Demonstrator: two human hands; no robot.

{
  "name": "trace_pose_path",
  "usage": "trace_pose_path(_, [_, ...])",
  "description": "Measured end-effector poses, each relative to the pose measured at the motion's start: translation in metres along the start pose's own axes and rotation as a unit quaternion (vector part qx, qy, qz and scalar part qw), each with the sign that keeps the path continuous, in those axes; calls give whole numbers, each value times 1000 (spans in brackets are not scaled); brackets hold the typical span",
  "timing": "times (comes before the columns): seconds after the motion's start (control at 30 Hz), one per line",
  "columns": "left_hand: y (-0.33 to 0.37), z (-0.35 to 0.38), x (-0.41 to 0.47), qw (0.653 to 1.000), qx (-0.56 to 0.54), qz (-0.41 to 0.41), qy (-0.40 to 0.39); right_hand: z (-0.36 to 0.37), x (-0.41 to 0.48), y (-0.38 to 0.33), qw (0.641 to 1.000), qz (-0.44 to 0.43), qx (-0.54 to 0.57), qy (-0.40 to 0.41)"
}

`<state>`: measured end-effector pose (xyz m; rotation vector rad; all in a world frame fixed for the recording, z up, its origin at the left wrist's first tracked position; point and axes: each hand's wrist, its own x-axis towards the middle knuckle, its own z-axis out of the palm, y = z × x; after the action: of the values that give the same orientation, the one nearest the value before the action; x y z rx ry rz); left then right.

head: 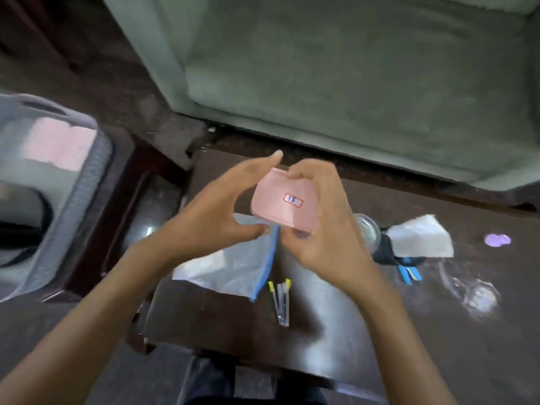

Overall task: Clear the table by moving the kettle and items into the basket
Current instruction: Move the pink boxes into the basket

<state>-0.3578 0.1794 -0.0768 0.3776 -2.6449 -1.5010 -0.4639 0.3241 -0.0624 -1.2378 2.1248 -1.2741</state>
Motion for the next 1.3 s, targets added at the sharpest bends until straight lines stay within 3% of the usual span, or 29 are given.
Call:
trace_pose_path(0.17, [-40, -79, -41, 988, 11, -39, 146, 57, 75, -41, 986, -90, -7, -140])
trace_pose_path(0.3, [-73, -123, -67, 960, 74, -67, 263, 113, 130, -64, 952, -137, -174, -212])
trace_pose_path(0.57, [-144, -173, -91, 847, 81, -147, 505, 246, 221, -117, 882, -228, -310, -270])
trace_pose_path(0.67, [-171, -181, -94, 760, -80, -222, 605, 294, 250, -136, 860, -278, -332, -269])
trace_pose_path(0.7, [-180, -184, -92, 704, -162, -241, 648, 306, 257, -142, 856, -295, -338, -256])
trace_pose_path(0.8, [-189, -203, -80, 490, -407, -241, 732, 346, 277, -152, 840, -332, -351, -246])
trace_pose_path(0.87, [-201, -211, -70, 417, -469, -242, 740, 373, 287, -152, 824, -345, -365, -261])
trace_pose_path(1.03, [-231, -217, -58, 308, -515, -227, 767, 421, 298, -145, 760, -378, -430, -307])
trace_pose_path(1.17, [-220, -222, -51, 299, -586, -221, 720, 444, 304, -144, 732, -376, -448, -350])
trace_pose_path(1.3, [-212, -229, -49, 306, -587, -243, 709, 450, 310, -140, 706, -365, -477, -374])
